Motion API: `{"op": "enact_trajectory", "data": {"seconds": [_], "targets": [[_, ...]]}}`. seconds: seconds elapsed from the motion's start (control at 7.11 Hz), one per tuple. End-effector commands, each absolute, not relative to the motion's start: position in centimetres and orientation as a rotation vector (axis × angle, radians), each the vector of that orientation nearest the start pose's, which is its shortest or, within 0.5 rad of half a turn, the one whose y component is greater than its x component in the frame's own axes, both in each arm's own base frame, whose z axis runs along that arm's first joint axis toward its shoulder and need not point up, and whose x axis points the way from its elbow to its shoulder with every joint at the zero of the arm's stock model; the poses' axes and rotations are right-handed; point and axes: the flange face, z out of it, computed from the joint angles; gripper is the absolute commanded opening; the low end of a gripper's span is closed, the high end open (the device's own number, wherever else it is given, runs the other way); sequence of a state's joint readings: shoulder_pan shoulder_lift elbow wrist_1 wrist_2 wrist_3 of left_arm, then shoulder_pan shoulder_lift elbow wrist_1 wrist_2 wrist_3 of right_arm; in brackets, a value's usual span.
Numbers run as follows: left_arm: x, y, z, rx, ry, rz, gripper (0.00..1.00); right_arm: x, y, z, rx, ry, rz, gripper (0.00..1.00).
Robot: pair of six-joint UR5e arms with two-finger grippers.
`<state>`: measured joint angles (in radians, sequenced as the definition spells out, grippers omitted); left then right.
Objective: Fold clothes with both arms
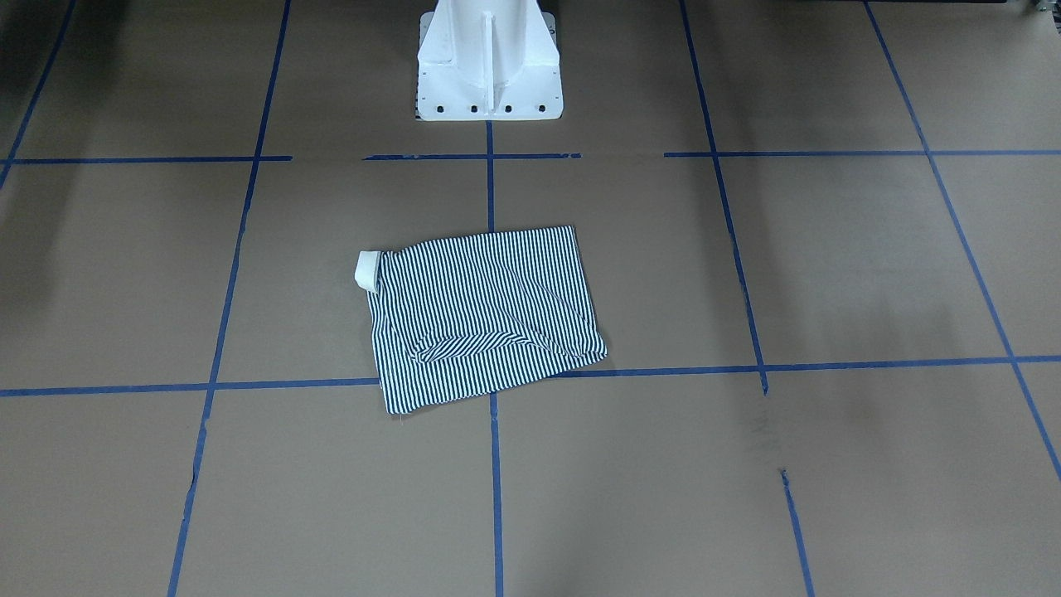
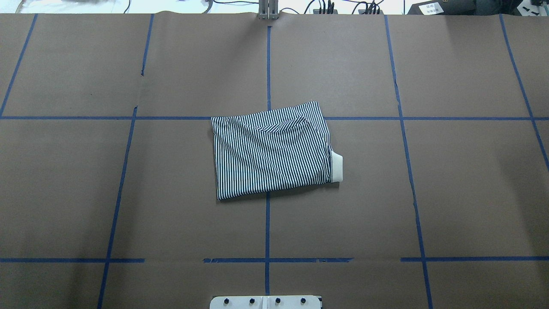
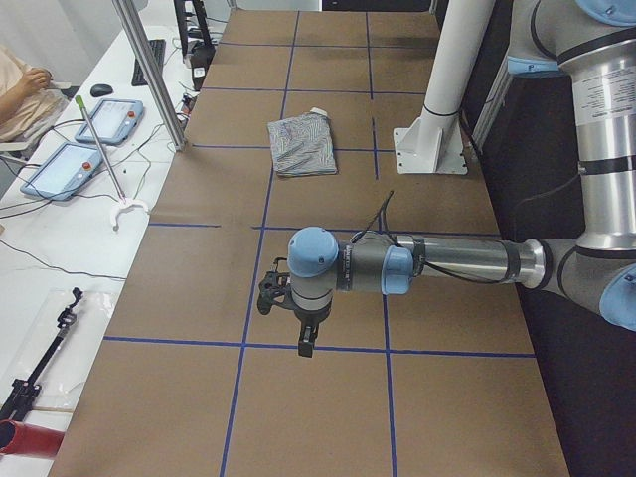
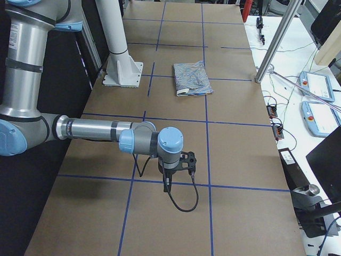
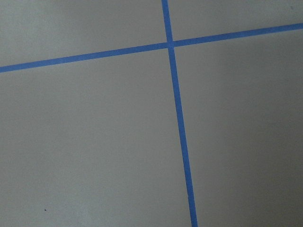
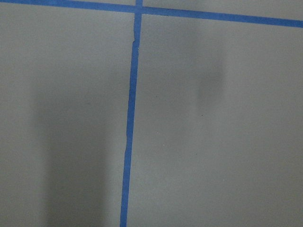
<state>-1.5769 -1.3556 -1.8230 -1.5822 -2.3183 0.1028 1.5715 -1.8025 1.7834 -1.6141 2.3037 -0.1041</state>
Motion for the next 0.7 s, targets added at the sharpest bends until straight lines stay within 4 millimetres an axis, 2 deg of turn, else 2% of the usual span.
{"op": "enact_trajectory", "data": {"seconds": [0.0,0.56], "targets": [[-6.82,-40.12,63.41,0.080,0.743,0.108,1.00,6.69,-38.92,66.45,-0.023,-0.740,-0.073,1.00],[-6.83,-39.87,63.83,0.071,0.742,0.103,1.00,6.73,-38.72,66.78,-0.031,-0.734,-0.070,1.00]]}}
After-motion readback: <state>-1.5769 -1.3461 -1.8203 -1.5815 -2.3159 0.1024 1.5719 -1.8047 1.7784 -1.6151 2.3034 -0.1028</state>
